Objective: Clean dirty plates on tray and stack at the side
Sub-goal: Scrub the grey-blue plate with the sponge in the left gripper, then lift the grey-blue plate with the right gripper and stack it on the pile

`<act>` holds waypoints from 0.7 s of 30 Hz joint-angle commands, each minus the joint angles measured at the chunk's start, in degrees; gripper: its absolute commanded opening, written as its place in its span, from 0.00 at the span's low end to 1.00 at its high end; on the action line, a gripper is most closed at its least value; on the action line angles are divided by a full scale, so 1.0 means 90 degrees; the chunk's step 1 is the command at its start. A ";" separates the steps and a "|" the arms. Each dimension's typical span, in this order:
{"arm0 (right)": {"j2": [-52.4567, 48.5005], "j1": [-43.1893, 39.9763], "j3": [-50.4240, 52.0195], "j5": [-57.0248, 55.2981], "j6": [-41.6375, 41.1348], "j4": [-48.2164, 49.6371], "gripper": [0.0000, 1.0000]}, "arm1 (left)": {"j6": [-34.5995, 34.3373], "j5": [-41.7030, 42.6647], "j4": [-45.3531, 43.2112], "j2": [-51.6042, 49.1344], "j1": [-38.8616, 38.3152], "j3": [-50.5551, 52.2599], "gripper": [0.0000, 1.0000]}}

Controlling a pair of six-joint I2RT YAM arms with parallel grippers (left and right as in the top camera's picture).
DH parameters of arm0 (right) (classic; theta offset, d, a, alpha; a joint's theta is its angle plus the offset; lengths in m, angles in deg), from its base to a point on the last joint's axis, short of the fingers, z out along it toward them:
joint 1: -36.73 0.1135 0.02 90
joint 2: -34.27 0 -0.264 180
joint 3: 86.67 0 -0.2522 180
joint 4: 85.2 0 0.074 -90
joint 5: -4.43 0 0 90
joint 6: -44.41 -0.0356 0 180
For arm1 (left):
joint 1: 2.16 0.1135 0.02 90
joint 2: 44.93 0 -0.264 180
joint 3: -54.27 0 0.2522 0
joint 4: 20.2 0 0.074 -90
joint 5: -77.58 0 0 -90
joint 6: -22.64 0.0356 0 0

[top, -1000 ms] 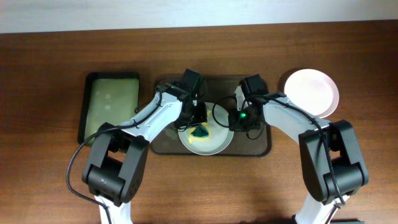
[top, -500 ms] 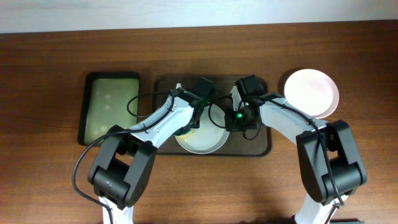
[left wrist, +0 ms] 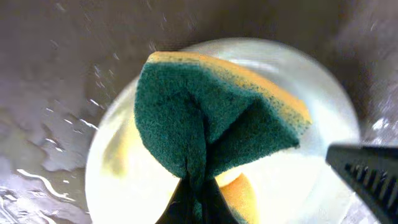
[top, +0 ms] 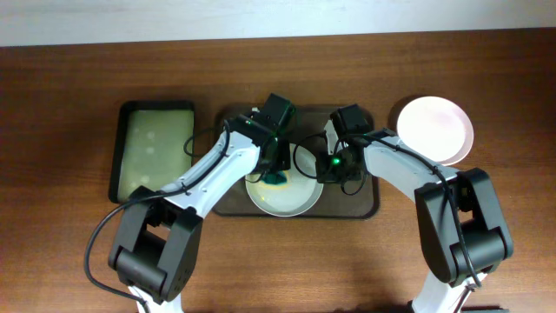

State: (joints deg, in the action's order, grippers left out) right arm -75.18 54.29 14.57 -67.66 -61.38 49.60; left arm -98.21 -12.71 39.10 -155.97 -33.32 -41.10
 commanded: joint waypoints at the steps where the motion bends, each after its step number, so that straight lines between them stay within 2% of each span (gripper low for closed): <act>1: -0.0175 -0.0078 0.0102 -0.0641 0.0053 -0.0092 0.04 | 0.0126 0.0342 -0.0359 0.0136 -0.0039 0.0702 0.00; 5: -0.0175 -0.0078 0.0102 -0.0641 0.0056 -0.0092 0.04 | 0.0131 0.0189 -0.1370 0.0136 -0.0039 0.1647 0.00; 11: -0.0175 -0.0078 0.0102 -0.0641 0.0053 -0.0092 0.04 | 0.0126 -0.3674 -0.0515 0.0243 -0.0022 0.1523 0.00; 14: -0.0175 -0.0078 0.0102 -0.0641 0.0053 -0.0090 0.04 | 0.0126 -0.4925 -0.0189 0.0440 -0.0022 0.1224 0.00; 16: -0.0175 -0.0078 0.0102 -0.0639 0.0053 -0.0097 0.04 | 0.0124 -0.5331 -0.0192 0.0755 -0.0019 0.1093 0.00; 18: -0.0165 -0.0078 0.0100 -0.0636 0.0053 -0.0121 0.04 | 0.0121 -0.5272 -0.0194 0.1030 -0.0019 0.1059 0.00; 21: -0.0083 -0.0075 -0.0350 -0.0639 0.0124 -0.0619 0.04 | 0.0104 -0.4607 -0.0151 0.1736 0.0153 0.1059 0.00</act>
State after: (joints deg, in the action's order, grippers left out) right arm -75.25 54.22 13.70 -68.27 -61.40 47.39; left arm -97.81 -54.66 37.42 -146.20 -33.19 -30.45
